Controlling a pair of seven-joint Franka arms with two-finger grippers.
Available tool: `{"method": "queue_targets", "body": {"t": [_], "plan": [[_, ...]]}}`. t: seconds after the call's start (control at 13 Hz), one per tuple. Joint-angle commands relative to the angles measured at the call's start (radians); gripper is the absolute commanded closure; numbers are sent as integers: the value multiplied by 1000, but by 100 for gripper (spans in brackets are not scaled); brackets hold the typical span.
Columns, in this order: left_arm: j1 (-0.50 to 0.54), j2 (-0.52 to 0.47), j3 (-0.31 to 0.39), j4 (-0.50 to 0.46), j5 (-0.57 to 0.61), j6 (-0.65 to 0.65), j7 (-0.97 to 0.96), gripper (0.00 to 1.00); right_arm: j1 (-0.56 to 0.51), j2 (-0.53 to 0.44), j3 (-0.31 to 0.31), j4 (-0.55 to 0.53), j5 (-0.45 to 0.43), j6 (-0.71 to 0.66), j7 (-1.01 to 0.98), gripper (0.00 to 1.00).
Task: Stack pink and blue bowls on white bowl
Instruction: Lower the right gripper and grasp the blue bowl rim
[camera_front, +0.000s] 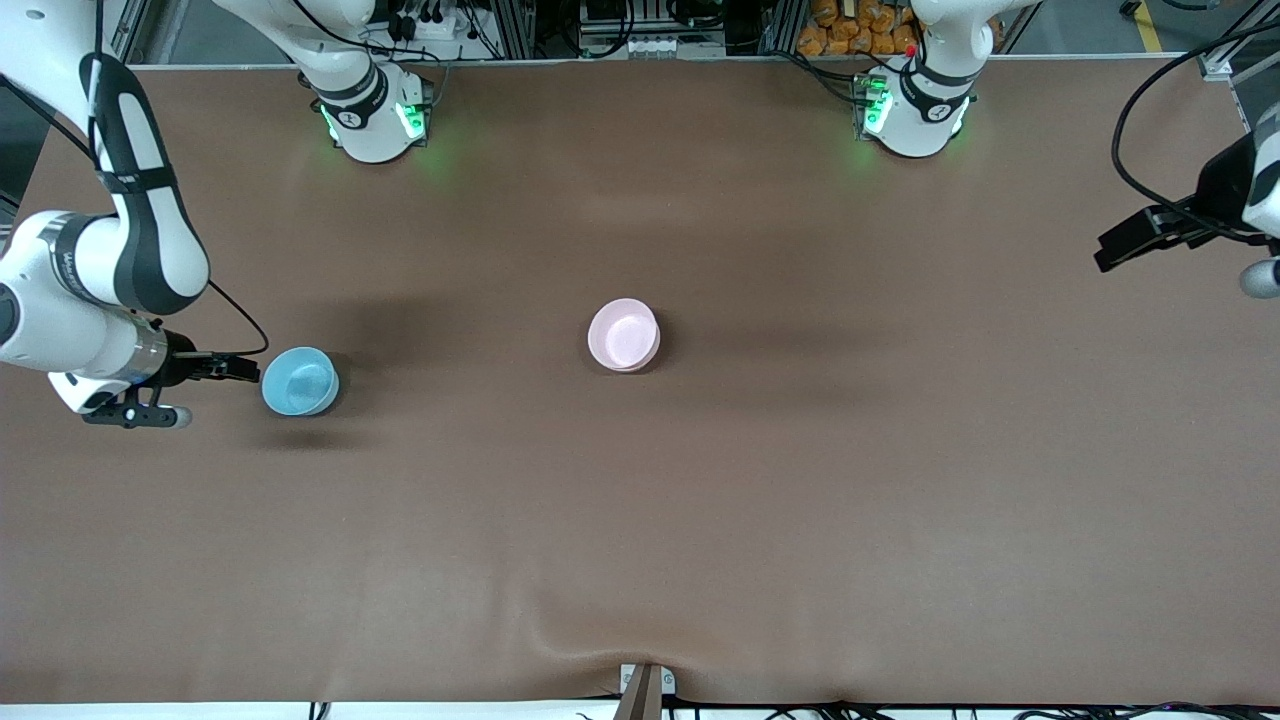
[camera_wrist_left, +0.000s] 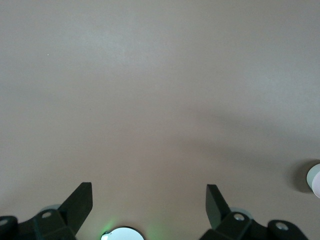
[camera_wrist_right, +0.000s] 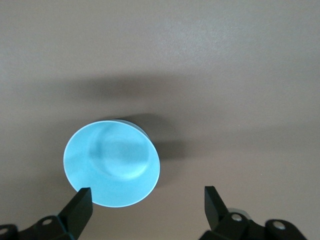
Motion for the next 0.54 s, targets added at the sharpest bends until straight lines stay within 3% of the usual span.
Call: {"method": "queue_targets", "body": {"t": [0.0, 0.23, 0.46], "plan": [[29, -39, -4, 0, -18, -18, 47, 0, -43, 19, 14, -9, 4, 45, -90, 19], [46, -39, -4, 0, -18, -16, 71, 0, -62, 80, 16, -11, 20, 109, -123, 34], [46, -43, -5, 2, -23, -15, 81, 0, -59, 89, 14, -37, 125, 121, -152, 46]]}}
